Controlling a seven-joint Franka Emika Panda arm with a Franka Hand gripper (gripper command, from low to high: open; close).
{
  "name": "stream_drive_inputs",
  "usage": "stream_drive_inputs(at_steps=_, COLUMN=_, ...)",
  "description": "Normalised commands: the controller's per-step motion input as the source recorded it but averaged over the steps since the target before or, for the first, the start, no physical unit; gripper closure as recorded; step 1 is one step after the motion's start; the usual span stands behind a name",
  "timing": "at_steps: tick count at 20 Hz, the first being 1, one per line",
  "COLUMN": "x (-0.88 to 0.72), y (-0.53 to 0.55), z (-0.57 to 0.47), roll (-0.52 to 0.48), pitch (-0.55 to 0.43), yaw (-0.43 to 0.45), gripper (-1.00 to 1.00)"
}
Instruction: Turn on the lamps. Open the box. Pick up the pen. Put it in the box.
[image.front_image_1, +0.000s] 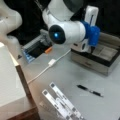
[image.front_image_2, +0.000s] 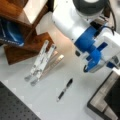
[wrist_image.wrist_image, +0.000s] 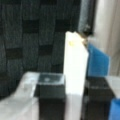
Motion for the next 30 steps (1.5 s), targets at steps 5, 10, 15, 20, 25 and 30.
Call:
stream_drive_inputs(at_steps=5, x=0.06, y=0.58, z=-0.03, roll=0.133, pitch=0.089, yaw=0.0, gripper=1.0)
stream_drive_inputs(at_steps=10, x=0.07, y=0.58, z=-0.11, roll=0.067, pitch=0.082, yaw=-0.012, gripper=1.0)
stream_drive_inputs(at_steps=15, x=0.06, y=0.5, z=-0.21, roll=-0.001, pitch=0.099, yaw=-0.043, gripper=1.0)
stream_drive_inputs(at_steps=20, x=0.04, y=0.3, z=-0.27, roll=-0.017, pitch=0.111, yaw=-0.062, gripper=1.0)
stream_drive_inputs(at_steps=25, x=0.04, y=0.05, z=-0.21, roll=0.029, pitch=0.106, yaw=-0.052, gripper=-1.0)
stream_drive_inputs(at_steps=30, x=0.03, y=-0.02, z=-0.22, roll=0.024, pitch=0.081, yaw=-0.04, gripper=-1.0)
